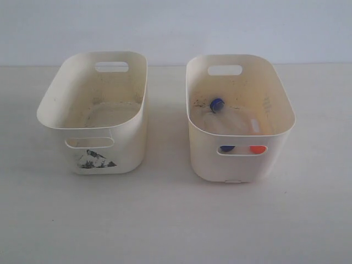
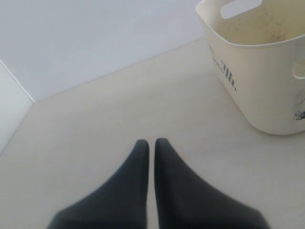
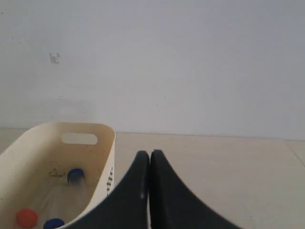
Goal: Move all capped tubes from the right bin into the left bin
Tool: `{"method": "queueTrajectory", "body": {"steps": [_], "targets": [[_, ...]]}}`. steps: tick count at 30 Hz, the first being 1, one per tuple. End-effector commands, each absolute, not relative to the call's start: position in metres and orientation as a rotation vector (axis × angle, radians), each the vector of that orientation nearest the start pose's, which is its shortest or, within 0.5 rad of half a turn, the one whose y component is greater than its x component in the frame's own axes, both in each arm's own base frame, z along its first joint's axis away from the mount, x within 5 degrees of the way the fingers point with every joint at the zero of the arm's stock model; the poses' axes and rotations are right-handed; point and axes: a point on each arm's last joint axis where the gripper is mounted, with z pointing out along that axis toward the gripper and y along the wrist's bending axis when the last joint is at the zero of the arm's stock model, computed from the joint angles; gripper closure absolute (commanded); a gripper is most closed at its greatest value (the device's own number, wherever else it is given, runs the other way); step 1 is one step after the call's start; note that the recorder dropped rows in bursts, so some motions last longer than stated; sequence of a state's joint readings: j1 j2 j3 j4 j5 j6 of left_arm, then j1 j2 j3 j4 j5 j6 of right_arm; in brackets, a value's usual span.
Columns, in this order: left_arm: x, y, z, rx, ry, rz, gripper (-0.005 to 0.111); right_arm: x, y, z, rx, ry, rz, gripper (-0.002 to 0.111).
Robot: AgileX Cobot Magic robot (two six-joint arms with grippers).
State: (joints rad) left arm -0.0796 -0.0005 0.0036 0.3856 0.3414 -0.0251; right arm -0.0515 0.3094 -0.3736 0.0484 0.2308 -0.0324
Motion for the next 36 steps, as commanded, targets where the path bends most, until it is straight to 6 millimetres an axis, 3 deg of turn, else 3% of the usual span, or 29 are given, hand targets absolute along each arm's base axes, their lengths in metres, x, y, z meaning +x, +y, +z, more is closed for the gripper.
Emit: {"method": "queueTrajectory", "body": {"steps": [1, 6, 17, 20, 29, 36], "targets": [[0.054, 0.007, 0.185, 0.283, 1.782, 0.285, 0.102, 0.089, -0.004, 0.306, 0.038, 1.604, -0.032, 0.108], [0.054, 0.007, 0.185, 0.283, 1.782, 0.285, 0.102, 0.099, -0.005, 0.310, 0.069, 1.556, -0.006, 0.108], [0.054, 0.007, 0.185, 0.283, 1.782, 0.285, 0.102, 0.153, -0.002, 0.281, 0.076, 1.843, 0.037, 0.108], [0.054, 0.007, 0.185, 0.283, 1.782, 0.285, 0.102, 0.175, 0.011, 0.288, -0.001, 1.928, 0.090, 0.108], [0.054, 0.007, 0.185, 0.283, 1.782, 0.285, 0.102, 0.251, 0.081, 0.339, -0.278, 2.259, 0.222, 0.109], [0.054, 0.007, 0.185, 0.283, 1.782, 0.285, 0.102, 0.321, 0.103, 0.346, -0.457, 2.483, 0.078, 0.109]]}}
